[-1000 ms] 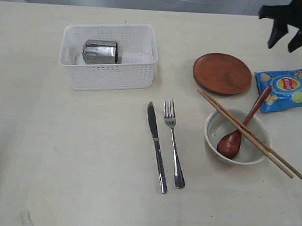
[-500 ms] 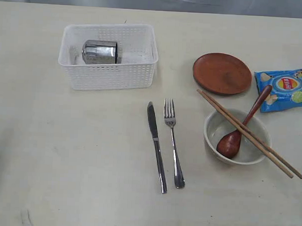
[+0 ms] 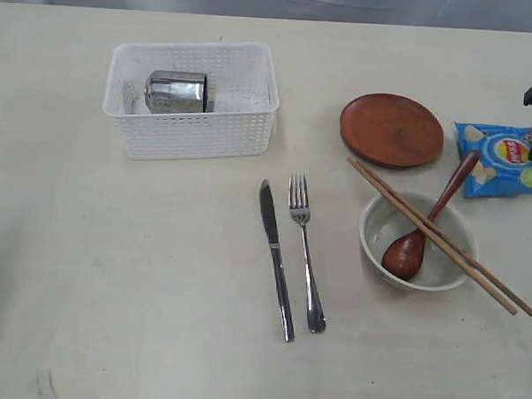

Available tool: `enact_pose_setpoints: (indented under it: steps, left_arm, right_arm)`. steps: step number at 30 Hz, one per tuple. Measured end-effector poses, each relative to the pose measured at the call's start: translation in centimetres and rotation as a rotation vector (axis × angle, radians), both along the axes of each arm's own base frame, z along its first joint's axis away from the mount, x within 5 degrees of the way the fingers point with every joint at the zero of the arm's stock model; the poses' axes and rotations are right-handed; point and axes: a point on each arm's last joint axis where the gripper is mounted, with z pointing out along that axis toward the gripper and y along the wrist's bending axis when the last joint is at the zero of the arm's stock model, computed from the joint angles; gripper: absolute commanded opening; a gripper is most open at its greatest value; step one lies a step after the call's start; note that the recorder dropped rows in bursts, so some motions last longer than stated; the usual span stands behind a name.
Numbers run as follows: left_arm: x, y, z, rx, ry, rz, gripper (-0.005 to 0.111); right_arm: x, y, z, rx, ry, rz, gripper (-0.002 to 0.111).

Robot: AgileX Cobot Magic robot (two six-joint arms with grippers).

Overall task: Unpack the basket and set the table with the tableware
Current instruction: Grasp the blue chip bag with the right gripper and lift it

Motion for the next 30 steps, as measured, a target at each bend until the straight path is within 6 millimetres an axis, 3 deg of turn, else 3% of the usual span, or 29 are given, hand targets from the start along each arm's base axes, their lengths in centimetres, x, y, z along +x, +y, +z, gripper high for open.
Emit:
enact_pose_setpoints:
  steps: [3, 4, 13, 20, 25, 30]
  left_arm:
    - [0.0, 0.0, 0.0, 0.0, 0.0, 0.0, 0.0]
    - [0.0, 0.0, 0.0, 0.0, 0.0, 0.0, 0.0]
    - [0.0, 0.0, 0.0, 0.0, 0.0, 0.0, 0.0]
    - [0.0, 0.0, 0.0, 0.0, 0.0, 0.0, 0.0]
    - [0.0, 0.0, 0.0, 0.0, 0.0, 0.0, 0.0]
    - [0.0, 0.0, 0.0, 0.0, 0.0, 0.0, 0.0]
  right_arm:
    - [0.1, -0.1, 0.0, -0.009, -0.018, 0.021, 0.002]
    - [0.2, -0.1, 0.0, -0.011, -0.021, 0.028, 0.0]
    - [0.0, 0.0, 0.5, -0.014, -0.026, 0.059, 0.0]
    - [0.5, 0.4, 4.9, 0.0, -0.147, 0.048, 0.0]
    - [1.9, 2.9, 7.3, 0.105, -0.235, 0.096, 0.0]
    - [3.1, 7.1, 8.2, 0.133, -0.293, 0.17, 0.0]
